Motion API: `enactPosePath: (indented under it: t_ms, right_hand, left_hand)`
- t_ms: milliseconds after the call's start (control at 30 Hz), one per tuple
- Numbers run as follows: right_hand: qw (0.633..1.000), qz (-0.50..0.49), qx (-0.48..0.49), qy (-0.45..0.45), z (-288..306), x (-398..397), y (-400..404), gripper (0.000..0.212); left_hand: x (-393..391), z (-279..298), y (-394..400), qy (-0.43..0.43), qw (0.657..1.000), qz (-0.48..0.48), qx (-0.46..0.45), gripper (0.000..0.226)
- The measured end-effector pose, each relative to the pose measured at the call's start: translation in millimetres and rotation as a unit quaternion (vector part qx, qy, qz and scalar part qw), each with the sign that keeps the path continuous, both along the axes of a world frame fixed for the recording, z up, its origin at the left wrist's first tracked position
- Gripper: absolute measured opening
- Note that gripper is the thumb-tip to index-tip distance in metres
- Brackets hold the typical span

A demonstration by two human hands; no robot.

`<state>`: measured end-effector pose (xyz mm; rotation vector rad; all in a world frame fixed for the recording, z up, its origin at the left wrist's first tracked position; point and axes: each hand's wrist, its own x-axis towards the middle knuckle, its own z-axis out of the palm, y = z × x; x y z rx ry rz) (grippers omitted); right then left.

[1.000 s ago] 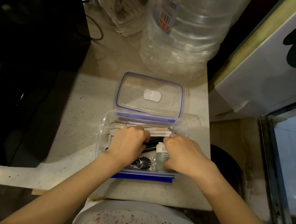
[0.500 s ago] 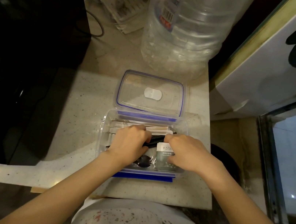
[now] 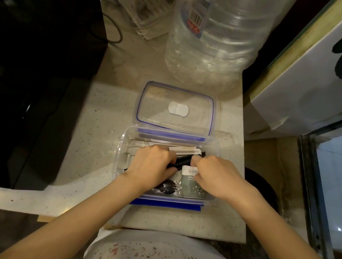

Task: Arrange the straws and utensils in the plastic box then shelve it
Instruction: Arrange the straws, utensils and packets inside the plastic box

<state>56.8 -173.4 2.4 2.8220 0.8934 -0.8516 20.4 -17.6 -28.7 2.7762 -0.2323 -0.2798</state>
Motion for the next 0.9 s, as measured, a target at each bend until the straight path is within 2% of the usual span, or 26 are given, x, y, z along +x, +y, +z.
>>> enactPosePath:
  t_ms: [200,367,600,900]
  right_hand:
    - [0.999,0.037,-0.006,-0.012,-2,-8,-4,0.019]
    - [0.999,0.018,0.044,-0.011,5,-9,-10,0.018]
    - [0.990,0.012,0.096,-0.100,4,-5,1,0.019]
    - [0.987,0.045,0.113,-0.101,-17,-7,16,0.019]
  left_hand:
    - [0,0,0,0.000,1.000,0.002,-0.002,0.020]
    - [-2,2,0,0.009,1.000,-0.009,-0.002,0.024]
    - [-2,5,-1,0.033,0.999,-0.035,0.023,0.028]
    - [-9,9,8,0.030,0.999,0.000,0.022,0.023]
